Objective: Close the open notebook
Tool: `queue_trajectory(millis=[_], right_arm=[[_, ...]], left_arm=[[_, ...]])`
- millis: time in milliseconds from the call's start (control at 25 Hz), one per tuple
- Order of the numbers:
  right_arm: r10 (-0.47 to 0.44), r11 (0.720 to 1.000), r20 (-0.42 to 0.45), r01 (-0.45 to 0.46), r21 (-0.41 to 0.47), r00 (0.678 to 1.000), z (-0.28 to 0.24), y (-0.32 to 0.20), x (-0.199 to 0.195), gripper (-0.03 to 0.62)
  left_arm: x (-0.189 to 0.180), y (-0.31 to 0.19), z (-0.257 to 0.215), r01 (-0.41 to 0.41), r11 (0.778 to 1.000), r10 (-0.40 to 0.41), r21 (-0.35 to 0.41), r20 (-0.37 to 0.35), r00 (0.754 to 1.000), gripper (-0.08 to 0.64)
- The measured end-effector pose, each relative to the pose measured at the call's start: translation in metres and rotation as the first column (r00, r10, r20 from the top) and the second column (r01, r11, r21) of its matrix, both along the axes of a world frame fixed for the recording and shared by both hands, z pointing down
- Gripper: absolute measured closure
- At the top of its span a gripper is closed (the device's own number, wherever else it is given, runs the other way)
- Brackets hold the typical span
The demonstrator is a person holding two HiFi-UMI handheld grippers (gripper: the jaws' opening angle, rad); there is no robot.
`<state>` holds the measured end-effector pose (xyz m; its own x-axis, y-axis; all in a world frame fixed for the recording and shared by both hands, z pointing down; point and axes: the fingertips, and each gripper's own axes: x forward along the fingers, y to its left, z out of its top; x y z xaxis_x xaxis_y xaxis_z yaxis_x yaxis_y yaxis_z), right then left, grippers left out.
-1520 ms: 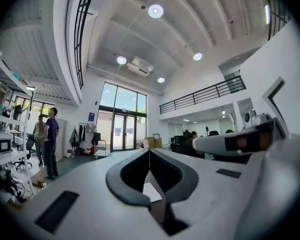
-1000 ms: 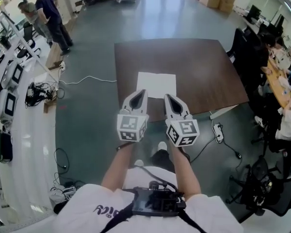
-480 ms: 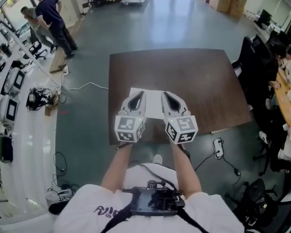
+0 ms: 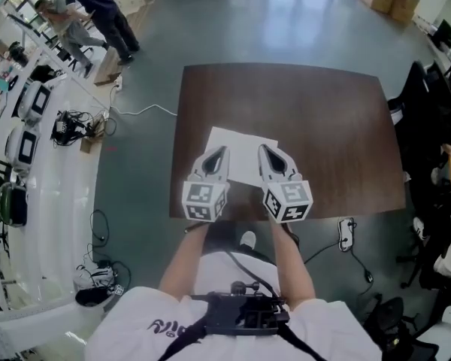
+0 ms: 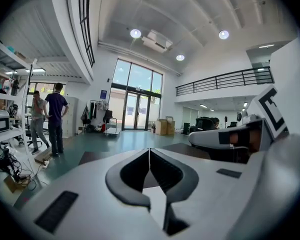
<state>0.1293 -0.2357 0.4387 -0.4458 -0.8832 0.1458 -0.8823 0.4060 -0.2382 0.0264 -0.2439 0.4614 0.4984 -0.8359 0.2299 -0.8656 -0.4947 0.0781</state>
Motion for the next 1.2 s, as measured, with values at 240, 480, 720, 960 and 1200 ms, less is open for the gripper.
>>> queue_trajectory(millis=[240, 480, 720, 960, 1200], right_arm=[[-0.017, 0.998, 0.004, 0.018, -0.067, 1.000, 0.033, -0.034, 0.005, 0.589], [-0.024, 0.990, -0.003, 0.024, -0.139, 1.000, 0.069, -0.067, 0.007, 0.589], [-0.027, 0.976, -0.008, 0.024, -0.216, 1.000, 0.108, -0.088, 0.012, 0.589], [-0.056, 0.965, -0.017, 0.050, -0.258, 0.998, 0.127, -0.094, -0.001, 0.589], [-0.097, 0.959, -0.018, 0.088, -0.268, 0.995, 0.132, -0.100, -0.018, 0.589]], left_arm=[[-0.014, -0.029, 0.056, 0.059, 0.991, -0.055, -0.124, 0.036, 0.998, 0.551], [-0.063, -0.043, 0.149, 0.197, 0.933, -0.164, -0.301, 0.132, 0.978, 0.551], [-0.089, -0.038, 0.217, 0.253, 0.850, -0.250, -0.462, 0.069, 0.966, 0.548], [-0.101, -0.024, 0.262, 0.266, 0.772, -0.310, -0.578, 0.024, 0.950, 0.416], [-0.091, -0.011, 0.289, 0.188, 0.712, -0.331, -0.677, -0.087, 0.939, 0.308]])
